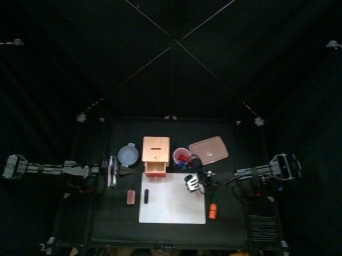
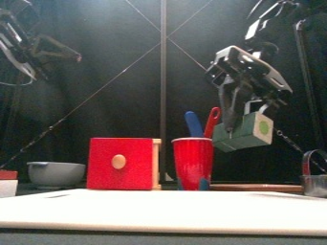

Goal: Place sushi on board then cut the sushi with the knife then place the pieces on the plate
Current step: Place the sushi on the board

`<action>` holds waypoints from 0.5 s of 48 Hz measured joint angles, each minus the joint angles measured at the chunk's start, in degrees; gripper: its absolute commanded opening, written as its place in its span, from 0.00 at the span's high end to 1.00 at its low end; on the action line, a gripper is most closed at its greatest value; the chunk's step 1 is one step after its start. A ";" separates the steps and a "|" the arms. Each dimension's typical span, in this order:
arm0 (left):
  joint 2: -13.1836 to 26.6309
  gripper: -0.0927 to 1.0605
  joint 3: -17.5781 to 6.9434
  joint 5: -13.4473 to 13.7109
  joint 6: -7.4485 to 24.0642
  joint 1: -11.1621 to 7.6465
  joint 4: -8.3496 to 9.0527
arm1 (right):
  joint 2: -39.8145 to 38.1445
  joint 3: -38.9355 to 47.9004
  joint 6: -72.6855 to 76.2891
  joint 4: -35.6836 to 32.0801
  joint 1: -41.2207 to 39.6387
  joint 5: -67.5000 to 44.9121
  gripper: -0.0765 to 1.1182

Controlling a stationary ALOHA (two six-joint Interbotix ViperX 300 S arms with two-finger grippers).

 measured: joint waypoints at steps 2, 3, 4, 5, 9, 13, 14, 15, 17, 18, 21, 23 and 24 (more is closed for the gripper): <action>0.00 0.80 0.26 0.00 0.00 0.00 0.00 | 2.11 -2.02 0.26 0.00 0.35 0.09 0.40; 0.00 0.80 0.44 0.00 0.00 0.00 0.00 | 2.99 -2.81 0.26 0.09 0.53 0.18 0.40; 0.00 0.80 0.62 0.09 0.00 0.00 0.00 | 4.04 -3.78 0.53 0.18 0.62 0.18 0.40; 0.00 0.80 0.70 0.00 -0.09 0.00 0.00 | 5.10 -4.75 0.70 0.18 0.79 0.26 0.40; 0.00 0.80 0.88 0.00 -0.09 0.00 -0.09 | 8.00 -6.94 2.64 1.05 1.23 0.70 0.40; 0.00 0.80 0.97 0.00 -0.09 0.00 -0.44 | 10.72 -8.88 5.01 1.41 1.49 0.97 0.40; 0.00 0.80 1.05 0.00 -0.09 0.00 -0.62 | 11.16 -9.14 5.45 1.41 1.58 1.05 0.40; 0.00 0.80 1.05 0.00 -0.09 0.00 -0.79 | 11.95 -9.76 6.33 1.58 1.67 1.14 0.40; 0.00 0.80 1.05 0.00 -0.09 0.00 -1.05 | 12.92 -10.72 7.73 1.49 2.11 1.41 0.40; 0.00 0.80 1.05 0.00 -0.09 0.00 -1.32 | 13.27 -11.07 8.35 1.49 2.29 1.49 0.40; 0.00 0.80 1.23 0.00 -0.09 0.00 -1.76 | 14.59 -12.48 10.63 1.49 2.90 1.93 0.40; 0.00 0.80 1.32 0.00 -0.09 0.00 -1.93 | 15.56 -13.45 12.04 1.23 3.43 2.02 0.40; 0.00 0.80 1.41 0.00 -0.09 -0.09 -1.93 | 16.00 -14.06 12.83 1.14 3.78 2.11 0.39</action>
